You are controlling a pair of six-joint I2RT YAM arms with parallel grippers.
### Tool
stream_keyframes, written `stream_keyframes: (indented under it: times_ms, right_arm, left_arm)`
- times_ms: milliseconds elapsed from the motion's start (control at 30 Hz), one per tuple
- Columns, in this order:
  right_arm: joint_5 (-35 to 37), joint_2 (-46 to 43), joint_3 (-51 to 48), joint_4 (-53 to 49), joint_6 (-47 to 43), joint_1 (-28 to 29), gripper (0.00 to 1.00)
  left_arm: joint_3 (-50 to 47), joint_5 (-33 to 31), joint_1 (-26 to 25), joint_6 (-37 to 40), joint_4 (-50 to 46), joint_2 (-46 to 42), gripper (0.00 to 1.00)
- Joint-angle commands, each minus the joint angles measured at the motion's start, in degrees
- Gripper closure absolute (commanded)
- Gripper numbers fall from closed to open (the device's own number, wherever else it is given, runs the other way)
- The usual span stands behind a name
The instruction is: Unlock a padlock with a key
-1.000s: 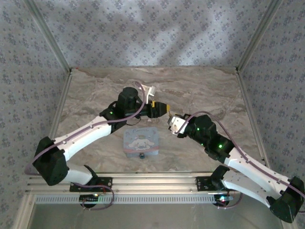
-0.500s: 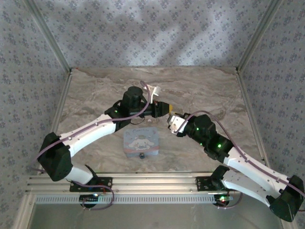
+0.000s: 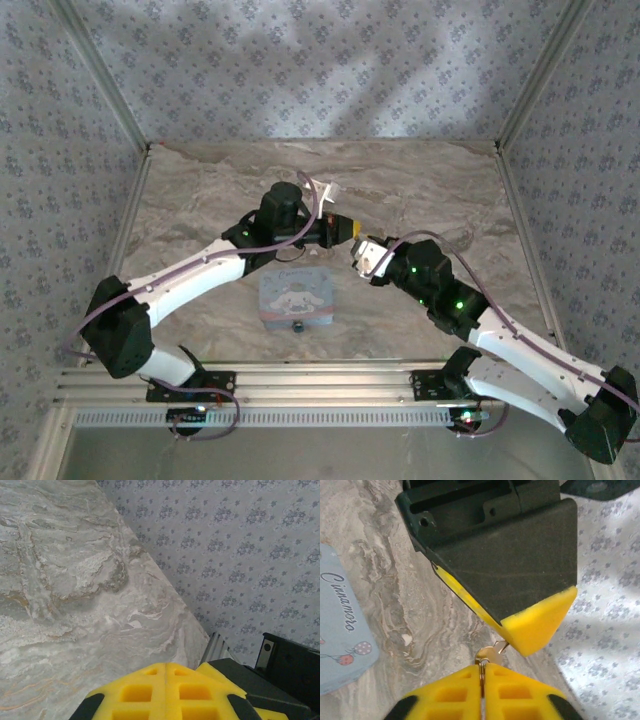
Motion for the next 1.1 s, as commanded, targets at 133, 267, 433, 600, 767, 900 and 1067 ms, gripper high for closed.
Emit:
stream_keyframes:
  times_ms: [133,267,433,600,767,900,1067]
  right_arm:
    - [-6.4,-3.9,-0.7,-1.4,9.5,-2.0,0.63]
    - [-17.6,-5.8,-0.9,-0.1,21.0,-7.4,0.51]
    - [-40.0,-4.6,-2.5,10.8,42.9,-22.5,0.36]
    - [-53.0,1.0,-2.6,24.2,60.8,-29.1,0.31]
    - [-58.5,6.6,-0.4,28.7,66.8,-27.5,0.31]
    - [-58.9,8.7,0.3,29.1,66.2,-25.2,0.32]
    - [-58.0,9.6,0.5,29.2,65.8,-24.1,0.36]
  left_arm:
    - [0.2,-4.9,0.2,4.8,-2.0,-5.3,1.0]
    - [-0.7,-4.9,0.5,6.6,-2.0,-6.9,1.0]
    - [-1.8,-3.8,0.5,8.5,-0.5,-8.6,1.0]
    - [-2.4,-1.5,0.6,8.8,1.5,-9.2,1.0]
    - [-2.6,-0.1,0.5,8.7,3.1,-9.2,1.0]
    - [-2.6,0.0,0.5,8.2,3.4,-8.9,1.0]
    - [-2.6,0.3,0.5,7.9,3.6,-8.8,1.0]
